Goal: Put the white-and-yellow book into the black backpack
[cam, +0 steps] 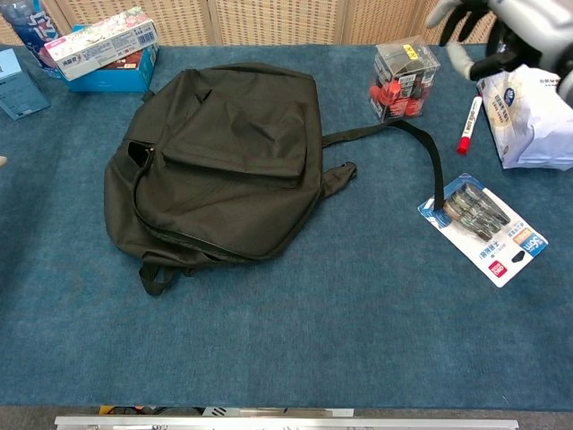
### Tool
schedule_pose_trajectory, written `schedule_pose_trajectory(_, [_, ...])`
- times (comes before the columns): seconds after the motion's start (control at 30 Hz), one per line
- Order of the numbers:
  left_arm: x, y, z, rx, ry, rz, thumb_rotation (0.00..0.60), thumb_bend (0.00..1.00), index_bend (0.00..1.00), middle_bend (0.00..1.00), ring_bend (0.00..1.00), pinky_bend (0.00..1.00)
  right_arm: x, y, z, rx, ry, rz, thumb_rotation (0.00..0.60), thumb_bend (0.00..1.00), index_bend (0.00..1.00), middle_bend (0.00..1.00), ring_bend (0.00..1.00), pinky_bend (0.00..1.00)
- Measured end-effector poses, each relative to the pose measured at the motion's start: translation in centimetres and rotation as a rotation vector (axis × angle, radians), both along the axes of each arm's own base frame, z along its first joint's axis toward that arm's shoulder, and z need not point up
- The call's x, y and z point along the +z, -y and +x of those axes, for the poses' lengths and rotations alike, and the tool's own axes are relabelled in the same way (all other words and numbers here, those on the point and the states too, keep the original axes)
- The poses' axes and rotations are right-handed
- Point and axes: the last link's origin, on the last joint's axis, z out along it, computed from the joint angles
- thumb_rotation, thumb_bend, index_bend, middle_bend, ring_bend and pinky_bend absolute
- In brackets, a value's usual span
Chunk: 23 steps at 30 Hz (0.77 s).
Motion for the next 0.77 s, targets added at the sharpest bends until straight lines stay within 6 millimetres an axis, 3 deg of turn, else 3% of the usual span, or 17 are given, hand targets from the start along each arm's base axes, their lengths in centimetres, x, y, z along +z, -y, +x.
schedule_pose_trajectory(0.17, [0.9,0.7,-0.7,0.016,-0.006,0.024,0.600,0.15,0.08,0.08,0.02,0.18,1.9,-3.2,-4.6,-0.079,-0.041,-0.043,0.600,0.50,0.36,0.44,0.37,0.55])
schedule_pose_trajectory(0.37, [1.5,2.3,-0.9,0.014,-0.022,0.038,0.600,0.15,0.09,0.09,0.02,0.18,4.0,-6.4,-8.5,-0.168,-0.072,-0.078,0.600,0.50,0.37,0.44,0.37,0.55])
schedule_pose_trajectory(0.57, [1.5,4.0,-1.1,0.034,-0.025,0.020,0.600,0.15,0.09,0.09,0.02,0.17,5.1,-8.6,-10.8,-0.223,-0.074,-0.117,0.600,0.50,0.37,0.45,0.37,0.55])
schedule_pose_trajectory(0.77, [1.9,5.3,-1.1,0.056,-0.047,0.014,0.600,0.15,0.10,0.09,0.02,0.17,5.8,-9.5,-11.3,-0.230,-0.072,-0.143,0.600,0.49,0.37,0.45,0.37,0.55])
